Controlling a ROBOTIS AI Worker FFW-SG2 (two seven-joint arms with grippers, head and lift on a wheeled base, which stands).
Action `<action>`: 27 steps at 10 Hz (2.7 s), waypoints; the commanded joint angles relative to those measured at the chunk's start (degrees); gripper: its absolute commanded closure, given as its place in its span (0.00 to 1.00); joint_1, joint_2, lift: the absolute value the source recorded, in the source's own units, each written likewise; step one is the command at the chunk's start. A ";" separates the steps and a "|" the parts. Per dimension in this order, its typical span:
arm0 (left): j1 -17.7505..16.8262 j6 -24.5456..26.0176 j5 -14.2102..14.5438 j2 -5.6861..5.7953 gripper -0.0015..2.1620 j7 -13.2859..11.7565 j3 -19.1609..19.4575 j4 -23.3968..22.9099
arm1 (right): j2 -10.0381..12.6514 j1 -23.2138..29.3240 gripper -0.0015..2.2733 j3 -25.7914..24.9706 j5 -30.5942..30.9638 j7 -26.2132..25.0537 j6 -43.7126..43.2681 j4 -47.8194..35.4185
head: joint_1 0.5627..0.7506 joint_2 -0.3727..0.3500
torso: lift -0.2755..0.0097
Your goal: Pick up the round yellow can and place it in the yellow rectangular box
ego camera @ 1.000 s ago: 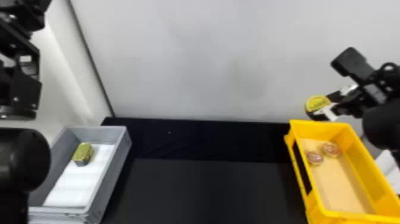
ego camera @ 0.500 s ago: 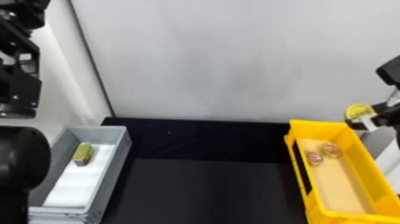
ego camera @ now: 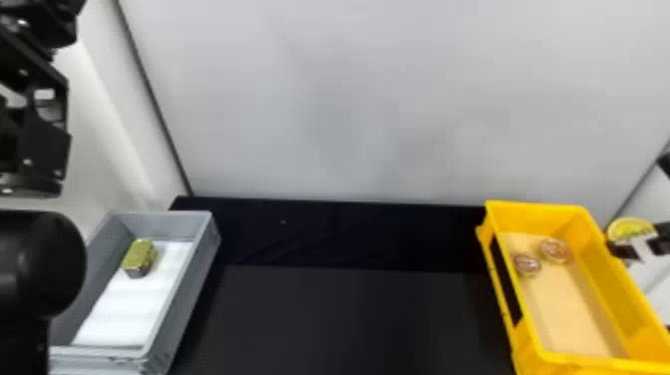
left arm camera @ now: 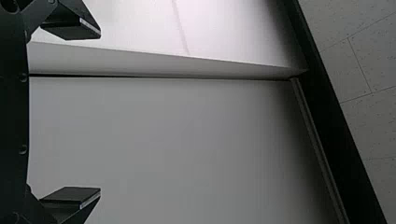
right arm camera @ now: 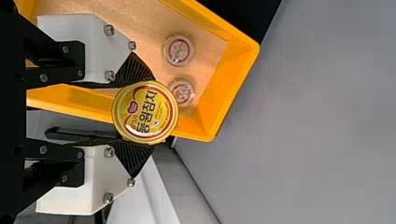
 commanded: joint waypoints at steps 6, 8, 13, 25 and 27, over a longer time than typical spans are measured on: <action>-0.44 0.01 0.00 -0.09 0.05 -0.01 -0.76 0.31 | 1.72 -1.89 0.33 -6.09 -20.52 -13.43 -3.75 19.28 | 0.53 0.59 | 0.96; -0.53 0.01 0.00 -0.09 0.05 -0.01 -0.85 0.39 | 1.63 -2.95 0.33 -6.62 -24.48 -16.24 -4.37 24.03 | 0.53 0.59 | 0.96; -0.61 -0.08 0.00 -0.09 0.05 -0.10 -0.94 0.39 | 1.28 -2.86 0.33 -7.05 -34.33 -22.22 -6.30 30.62 | 0.53 0.59 | 0.96; -0.61 0.10 0.00 -0.18 0.05 -0.19 -1.03 0.39 | 0.57 -3.38 0.02 -7.05 -39.87 -26.00 -6.74 32.11 | 0.53 0.59 | 0.96; -0.61 0.10 0.00 -0.27 0.05 -0.19 -1.03 0.39 | 0.57 -3.21 0.03 -7.05 -39.95 -26.00 -7.09 31.06 | 0.53 0.59 | 0.96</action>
